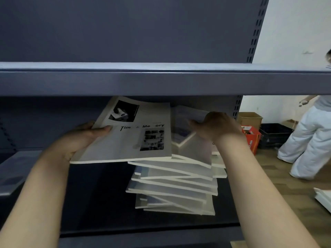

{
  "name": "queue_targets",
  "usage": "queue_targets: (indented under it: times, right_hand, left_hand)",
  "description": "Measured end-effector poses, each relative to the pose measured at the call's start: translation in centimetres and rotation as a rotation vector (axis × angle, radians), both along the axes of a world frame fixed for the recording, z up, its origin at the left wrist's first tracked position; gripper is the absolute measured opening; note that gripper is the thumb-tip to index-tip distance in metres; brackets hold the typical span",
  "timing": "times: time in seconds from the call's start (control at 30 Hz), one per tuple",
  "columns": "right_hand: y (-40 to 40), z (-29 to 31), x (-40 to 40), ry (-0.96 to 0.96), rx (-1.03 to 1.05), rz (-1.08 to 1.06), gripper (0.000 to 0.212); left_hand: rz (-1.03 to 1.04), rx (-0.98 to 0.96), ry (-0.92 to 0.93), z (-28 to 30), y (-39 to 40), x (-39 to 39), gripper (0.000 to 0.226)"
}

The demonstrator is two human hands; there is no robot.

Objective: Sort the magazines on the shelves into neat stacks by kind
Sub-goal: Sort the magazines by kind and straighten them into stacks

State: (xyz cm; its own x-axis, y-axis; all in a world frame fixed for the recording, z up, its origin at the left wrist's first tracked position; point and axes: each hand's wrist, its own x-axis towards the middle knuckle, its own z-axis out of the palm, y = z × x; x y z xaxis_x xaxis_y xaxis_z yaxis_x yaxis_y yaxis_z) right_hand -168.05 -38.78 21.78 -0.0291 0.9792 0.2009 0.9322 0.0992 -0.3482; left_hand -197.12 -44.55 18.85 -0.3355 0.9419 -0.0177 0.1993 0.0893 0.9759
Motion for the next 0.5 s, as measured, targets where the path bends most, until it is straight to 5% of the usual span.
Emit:
queue_targets:
  times: [0.1, 0.27, 0.5]
  right_hand:
    - [0.0, 0.4, -1.1, -0.121, 0.022, -0.053, 0.065]
    - [-0.9, 1.0, -3.9, -0.229, -0.039, -0.159, 0.081]
    - [-2.8, 1.8, -6.9, -0.227, -0.201, -0.336, 0.085]
  left_hand:
    - [-0.003, 0.013, -0.028, -0.4, 0.0, -0.8, 0.008]
    - [-0.188, 0.038, 0.047, 0.0, 1.3, -2.5, 0.053]
    - [-0.369, 0.059, 0.072, 0.5, 3.4, -6.3, 0.012]
